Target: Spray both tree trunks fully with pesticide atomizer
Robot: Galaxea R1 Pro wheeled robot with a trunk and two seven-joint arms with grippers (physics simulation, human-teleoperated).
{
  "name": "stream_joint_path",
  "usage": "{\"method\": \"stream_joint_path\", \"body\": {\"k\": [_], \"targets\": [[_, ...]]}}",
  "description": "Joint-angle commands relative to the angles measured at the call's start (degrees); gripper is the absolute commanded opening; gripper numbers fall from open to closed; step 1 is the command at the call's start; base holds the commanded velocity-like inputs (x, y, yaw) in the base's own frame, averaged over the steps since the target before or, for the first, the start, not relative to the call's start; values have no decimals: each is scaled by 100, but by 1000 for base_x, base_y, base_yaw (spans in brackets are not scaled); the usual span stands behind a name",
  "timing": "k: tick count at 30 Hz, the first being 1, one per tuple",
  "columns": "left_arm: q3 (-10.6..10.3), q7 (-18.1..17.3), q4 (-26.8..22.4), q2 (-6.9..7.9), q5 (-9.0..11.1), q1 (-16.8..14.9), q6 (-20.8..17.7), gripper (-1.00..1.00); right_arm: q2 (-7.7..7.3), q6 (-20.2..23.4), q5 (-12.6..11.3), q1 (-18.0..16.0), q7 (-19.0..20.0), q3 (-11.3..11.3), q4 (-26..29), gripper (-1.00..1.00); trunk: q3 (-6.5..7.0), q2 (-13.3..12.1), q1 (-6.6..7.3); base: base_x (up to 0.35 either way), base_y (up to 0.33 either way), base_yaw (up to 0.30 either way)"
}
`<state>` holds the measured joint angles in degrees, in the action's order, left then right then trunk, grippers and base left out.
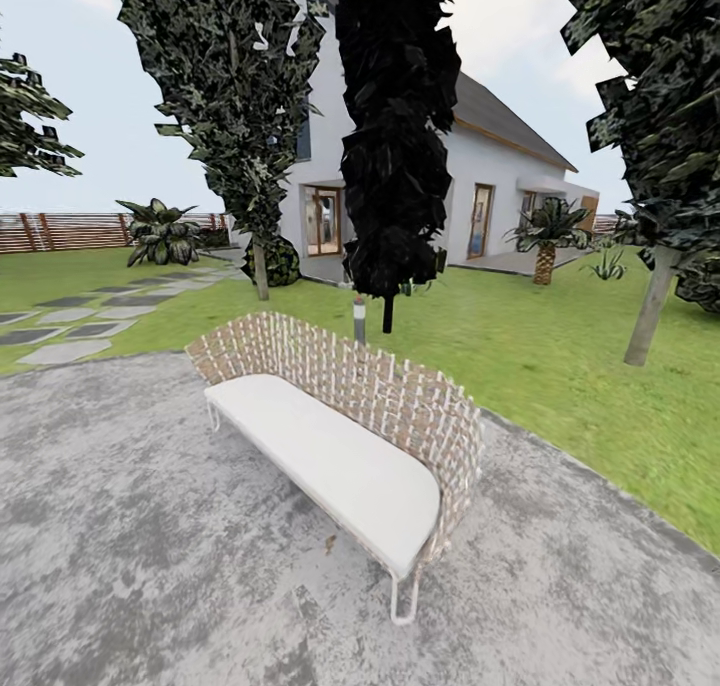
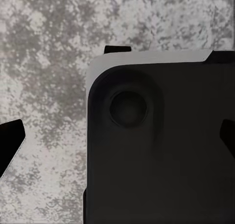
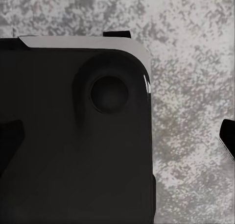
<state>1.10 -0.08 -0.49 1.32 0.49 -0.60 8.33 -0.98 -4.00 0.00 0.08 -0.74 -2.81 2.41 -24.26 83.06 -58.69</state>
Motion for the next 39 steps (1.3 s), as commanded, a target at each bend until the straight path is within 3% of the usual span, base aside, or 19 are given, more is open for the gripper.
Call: {"method": "stream_joint_path", "body": {"k": [1,23,39], "targets": [[9,-1,6,0,4,-6,19,100,1,-13,-2,1,-5,-27,5,100,-5,2,-3,334,4,0],[7,-1,6,0,4,-5,22,100,-6,-13,-8,1,-5,-43,5,100,-5,2,-3,329,35,-9],[5,-1,6,0,4,-4,28,100,-8,-13,-8,1,-5,-51,5,100,12,2,-3,51,12,-223]]}}
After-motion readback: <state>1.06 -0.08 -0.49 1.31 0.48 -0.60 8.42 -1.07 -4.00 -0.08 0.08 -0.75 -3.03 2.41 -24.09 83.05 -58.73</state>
